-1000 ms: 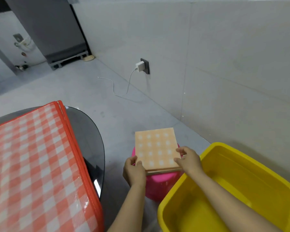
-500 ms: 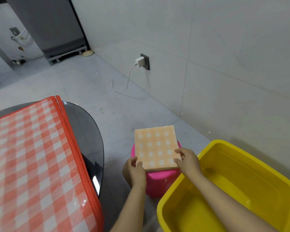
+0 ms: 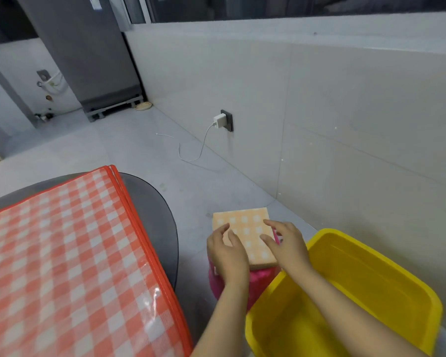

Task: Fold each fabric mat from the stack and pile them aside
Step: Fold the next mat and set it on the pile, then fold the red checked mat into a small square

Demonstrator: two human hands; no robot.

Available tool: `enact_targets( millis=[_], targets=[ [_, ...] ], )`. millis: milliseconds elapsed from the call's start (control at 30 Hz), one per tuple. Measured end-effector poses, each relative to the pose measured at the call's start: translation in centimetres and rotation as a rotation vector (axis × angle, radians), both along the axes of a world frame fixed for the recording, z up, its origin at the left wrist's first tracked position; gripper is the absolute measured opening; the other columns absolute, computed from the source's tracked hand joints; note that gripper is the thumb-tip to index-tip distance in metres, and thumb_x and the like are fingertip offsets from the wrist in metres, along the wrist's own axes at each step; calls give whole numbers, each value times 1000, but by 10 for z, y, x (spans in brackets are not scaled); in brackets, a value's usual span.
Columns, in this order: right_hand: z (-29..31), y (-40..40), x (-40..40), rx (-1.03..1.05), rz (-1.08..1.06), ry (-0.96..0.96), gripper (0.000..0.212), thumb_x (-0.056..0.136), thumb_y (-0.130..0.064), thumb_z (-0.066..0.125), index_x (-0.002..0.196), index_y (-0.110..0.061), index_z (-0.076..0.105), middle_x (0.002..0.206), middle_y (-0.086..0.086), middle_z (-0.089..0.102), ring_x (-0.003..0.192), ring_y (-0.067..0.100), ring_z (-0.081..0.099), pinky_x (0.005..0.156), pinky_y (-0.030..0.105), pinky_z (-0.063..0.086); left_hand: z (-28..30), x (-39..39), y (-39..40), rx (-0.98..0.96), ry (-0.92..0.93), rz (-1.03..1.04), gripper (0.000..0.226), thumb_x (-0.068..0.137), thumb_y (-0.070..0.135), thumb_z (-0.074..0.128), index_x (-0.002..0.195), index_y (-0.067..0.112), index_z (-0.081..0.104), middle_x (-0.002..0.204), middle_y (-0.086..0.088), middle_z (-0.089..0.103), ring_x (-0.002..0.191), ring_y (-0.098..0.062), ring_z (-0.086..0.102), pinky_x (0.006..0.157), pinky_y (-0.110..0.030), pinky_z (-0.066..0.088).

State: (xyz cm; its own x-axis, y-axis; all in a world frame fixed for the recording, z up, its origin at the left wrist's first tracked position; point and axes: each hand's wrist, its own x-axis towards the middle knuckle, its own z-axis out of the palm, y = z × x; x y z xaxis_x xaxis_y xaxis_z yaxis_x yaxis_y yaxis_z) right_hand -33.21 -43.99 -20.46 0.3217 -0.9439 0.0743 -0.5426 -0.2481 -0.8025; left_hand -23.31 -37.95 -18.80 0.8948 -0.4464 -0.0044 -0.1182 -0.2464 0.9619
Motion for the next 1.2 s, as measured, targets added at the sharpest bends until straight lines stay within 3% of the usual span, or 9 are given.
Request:
enact_targets(
  millis=[167, 300, 467, 633, 900, 1133, 1200],
  targets=[
    [97, 31, 17, -116, 137, -185, 33, 85, -24, 66, 117, -30, 60, 102, -10, 58, 95, 9, 55, 83, 23, 45, 86, -5, 21, -200, 10, -89, 26, 93, 8, 42, 100, 23, 62, 112, 4, 54, 103, -11, 54, 92, -32, 45],
    [165, 71, 33, -217, 279, -240, 30, 86, -25, 64, 115, -34, 60, 96, -19, 56, 93, 3, 56, 81, 20, 47, 141, 18, 68, -268, -77, -152, 27, 93, 9, 42, 100, 28, 61, 114, 6, 57, 97, -2, 55, 74, -14, 42],
    [209, 138, 67, -265, 423, -312, 25, 87, -24, 64, 110, -33, 63, 94, -15, 61, 88, 2, 57, 78, 19, 48, 186, 64, 153, -326, -163, -140, 25, 93, 10, 45, 99, 24, 63, 103, 6, 65, 98, -12, 61, 77, -19, 45],
    [208, 208, 103, -291, 576, -321, 23, 87, -26, 64, 107, -38, 62, 93, -17, 61, 86, -2, 56, 75, 12, 46, 191, 102, 246, -215, -306, -127, 24, 95, 15, 47, 96, 34, 61, 102, 13, 64, 93, -9, 62, 77, -23, 50],
    [166, 270, 131, -334, 843, -60, 29, 89, -37, 58, 117, -40, 57, 98, -22, 58, 93, -5, 51, 78, 12, 43, 144, 128, 357, 66, -382, -189, 17, 95, 22, 50, 98, 35, 60, 103, 17, 59, 87, 7, 55, 70, -3, 41],
    [136, 287, 137, -308, 986, 146, 33, 86, -43, 59, 118, -42, 55, 103, -25, 55, 98, -6, 50, 83, 12, 43, 119, 135, 399, 309, -416, -323, 7, 91, 29, 57, 96, 31, 62, 96, 16, 55, 79, 2, 53, 69, -4, 40],
    [130, 289, 135, -309, 1037, 174, 35, 84, -49, 59, 117, -40, 57, 104, -24, 57, 98, -6, 50, 84, 13, 44, 114, 137, 404, 365, -422, -399, 3, 87, 33, 62, 89, 33, 64, 95, 16, 53, 87, 1, 52, 75, -8, 40]
  ],
)
